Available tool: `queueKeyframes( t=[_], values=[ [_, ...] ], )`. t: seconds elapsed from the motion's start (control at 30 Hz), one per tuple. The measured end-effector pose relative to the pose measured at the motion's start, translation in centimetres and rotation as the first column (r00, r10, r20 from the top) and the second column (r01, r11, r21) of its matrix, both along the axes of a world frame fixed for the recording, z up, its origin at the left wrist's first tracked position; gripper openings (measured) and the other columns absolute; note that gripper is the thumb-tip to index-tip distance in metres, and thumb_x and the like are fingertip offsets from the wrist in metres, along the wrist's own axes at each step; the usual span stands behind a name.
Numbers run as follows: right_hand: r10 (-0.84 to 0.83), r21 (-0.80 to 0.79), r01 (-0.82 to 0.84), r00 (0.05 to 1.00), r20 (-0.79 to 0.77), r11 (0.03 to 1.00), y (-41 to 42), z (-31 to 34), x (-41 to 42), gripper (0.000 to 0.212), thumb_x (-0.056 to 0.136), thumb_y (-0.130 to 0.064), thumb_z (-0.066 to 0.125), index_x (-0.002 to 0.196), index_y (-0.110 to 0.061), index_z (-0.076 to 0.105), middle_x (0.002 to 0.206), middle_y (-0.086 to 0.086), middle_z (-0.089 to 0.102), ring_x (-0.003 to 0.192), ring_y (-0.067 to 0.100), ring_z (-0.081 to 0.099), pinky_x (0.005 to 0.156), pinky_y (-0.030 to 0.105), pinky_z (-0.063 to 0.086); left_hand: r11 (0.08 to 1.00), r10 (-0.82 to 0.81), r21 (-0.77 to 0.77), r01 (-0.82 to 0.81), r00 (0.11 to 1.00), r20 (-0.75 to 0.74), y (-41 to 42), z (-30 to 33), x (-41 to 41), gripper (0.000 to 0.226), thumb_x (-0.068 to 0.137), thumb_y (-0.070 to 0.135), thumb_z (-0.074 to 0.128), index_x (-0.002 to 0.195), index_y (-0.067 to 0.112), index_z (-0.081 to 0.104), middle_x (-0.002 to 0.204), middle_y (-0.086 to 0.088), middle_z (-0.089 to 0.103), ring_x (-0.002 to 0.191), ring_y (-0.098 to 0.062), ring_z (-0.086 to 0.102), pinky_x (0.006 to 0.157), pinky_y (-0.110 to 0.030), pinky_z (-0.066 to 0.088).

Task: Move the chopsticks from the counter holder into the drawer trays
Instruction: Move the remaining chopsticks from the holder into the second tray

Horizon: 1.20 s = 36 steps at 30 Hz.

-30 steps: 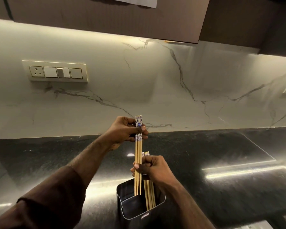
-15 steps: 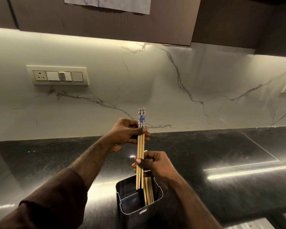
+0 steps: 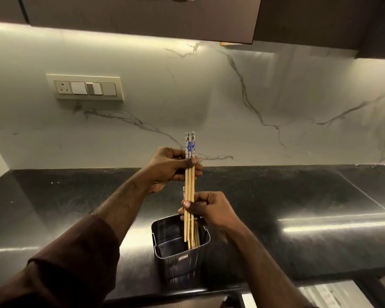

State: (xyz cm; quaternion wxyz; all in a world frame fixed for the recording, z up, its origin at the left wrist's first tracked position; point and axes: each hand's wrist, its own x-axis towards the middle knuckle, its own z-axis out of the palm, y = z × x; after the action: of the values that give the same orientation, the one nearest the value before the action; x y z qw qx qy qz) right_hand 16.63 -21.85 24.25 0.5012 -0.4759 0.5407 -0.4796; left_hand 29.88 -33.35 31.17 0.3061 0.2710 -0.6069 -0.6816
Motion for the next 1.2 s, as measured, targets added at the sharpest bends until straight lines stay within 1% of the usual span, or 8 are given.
queueKeyframes(
  t=[0.1, 0.23, 0.3, 0.4, 0.5, 0.8, 0.97, 1.2],
  values=[
    [-0.001, 0.007, 0.001, 1.0, -0.005, 1.0, 0.9, 0.1, -0.2, 0.017, 0.089, -0.023, 0.07, 0.099, -0.009, 0.072, 0.094, 0.007, 0.077, 0.088, 0.022, 0.075, 0.073, 0.034, 0.057, 0.999, 0.019, 0.031, -0.018, 0.999, -0.027, 0.9, -0.5, -0.2, 0.035, 0.073, 0.016, 0.075, 0.1, -0.005, 0.067, 0.098, -0.025, 0.073, 0.088, -0.032, 0.074, 0.078, -0.04, 0.061],
    [-0.003, 0.014, 0.003, 1.0, 0.011, 1.0, 2.5, 0.2, 0.2, 0.017, 0.089, -0.024, 0.069, 0.1, -0.01, 0.071, 0.094, 0.009, 0.077, 0.085, 0.022, 0.075, 0.062, 0.026, 0.054, 0.999, 0.03, 0.032, -0.029, 0.999, -0.033, 2.3, -0.5, 0.2, 0.04, 0.076, 0.014, 0.073, 0.107, -0.009, 0.064, 0.099, -0.024, 0.073, 0.089, -0.032, 0.074, 0.076, -0.039, 0.061],
    [0.009, 0.024, -0.01, 0.999, 0.034, 1.0, 3.7, 0.3, 0.5, 0.021, 0.09, -0.027, 0.068, 0.102, -0.011, 0.07, 0.097, 0.011, 0.077, 0.087, 0.024, 0.074, 0.065, 0.029, 0.056, 0.999, 0.03, 0.023, -0.029, 0.999, -0.037, 3.1, -0.2, 0.5, 0.039, 0.076, 0.014, 0.073, 0.107, -0.009, 0.064, 0.099, -0.024, 0.073, 0.088, -0.031, 0.074, 0.075, -0.037, 0.062],
    [0.036, 0.046, -0.043, 0.989, 0.14, 0.998, 5.6, 0.2, 1.3, 0.031, 0.091, -0.036, 0.065, 0.105, -0.009, 0.071, 0.101, 0.015, 0.075, 0.088, 0.027, 0.073, 0.076, 0.04, 0.06, 1.0, 0.025, 0.019, -0.023, 0.998, -0.06, 4.3, 0.5, 1.0, 0.039, 0.077, 0.013, 0.072, 0.107, -0.01, 0.063, 0.096, -0.025, 0.073, 0.083, -0.03, 0.075, 0.071, -0.035, 0.062],
    [0.052, 0.059, -0.067, 0.972, 0.23, 0.996, 7.7, 0.4, 2.4, 0.037, 0.091, -0.042, 0.063, 0.109, -0.011, 0.071, 0.105, 0.016, 0.074, 0.091, 0.028, 0.072, 0.085, 0.047, 0.058, 1.0, -0.001, 0.002, 0.001, 0.997, -0.075, 5.8, 1.3, 1.9, 0.038, 0.074, 0.013, 0.072, 0.104, -0.009, 0.064, 0.094, -0.024, 0.074, 0.081, -0.029, 0.075, 0.069, -0.035, 0.062],
    [-0.034, 0.028, 0.029, 0.979, 0.2, 0.999, 13.1, 2.2, 6.8, 0.034, 0.092, -0.03, 0.062, 0.111, -0.002, 0.068, 0.098, 0.018, 0.073, 0.084, 0.027, 0.071, 0.078, 0.044, 0.059, 0.999, -0.046, -0.03, 0.043, 0.991, -0.125, 10.2, 2.3, 5.4, 0.036, 0.072, 0.015, 0.074, 0.101, -0.005, 0.066, 0.092, -0.02, 0.075, 0.083, -0.029, 0.075, 0.066, -0.032, 0.061],
    [-0.093, 0.02, 0.091, 0.97, 0.224, 0.996, 16.8, 2.2, 7.7, 0.034, 0.094, -0.028, 0.062, 0.112, 0.001, 0.066, 0.098, 0.02, 0.071, 0.082, 0.029, 0.07, 0.076, 0.043, 0.06, 0.995, -0.096, -0.026, 0.094, 0.985, -0.141, 12.7, 1.8, 5.2, 0.033, 0.078, 0.014, 0.073, 0.103, -0.005, 0.066, 0.096, -0.023, 0.074, 0.089, -0.032, 0.074, 0.068, -0.033, 0.06],
    [-0.19, -0.002, 0.193, 0.968, 0.166, 0.981, 22.9, 2.7, 5.0, 0.032, 0.087, -0.036, 0.067, 0.102, -0.009, 0.073, 0.098, 0.018, 0.074, 0.082, 0.03, 0.072, 0.072, 0.039, 0.059, 0.98, -0.197, -0.015, 0.197, 0.967, -0.159, 17.6, 2.0, 1.6, 0.031, 0.077, 0.018, 0.074, 0.101, -0.001, 0.068, 0.1, -0.024, 0.073, 0.094, -0.035, 0.072, 0.072, -0.037, 0.061]
  ],
)
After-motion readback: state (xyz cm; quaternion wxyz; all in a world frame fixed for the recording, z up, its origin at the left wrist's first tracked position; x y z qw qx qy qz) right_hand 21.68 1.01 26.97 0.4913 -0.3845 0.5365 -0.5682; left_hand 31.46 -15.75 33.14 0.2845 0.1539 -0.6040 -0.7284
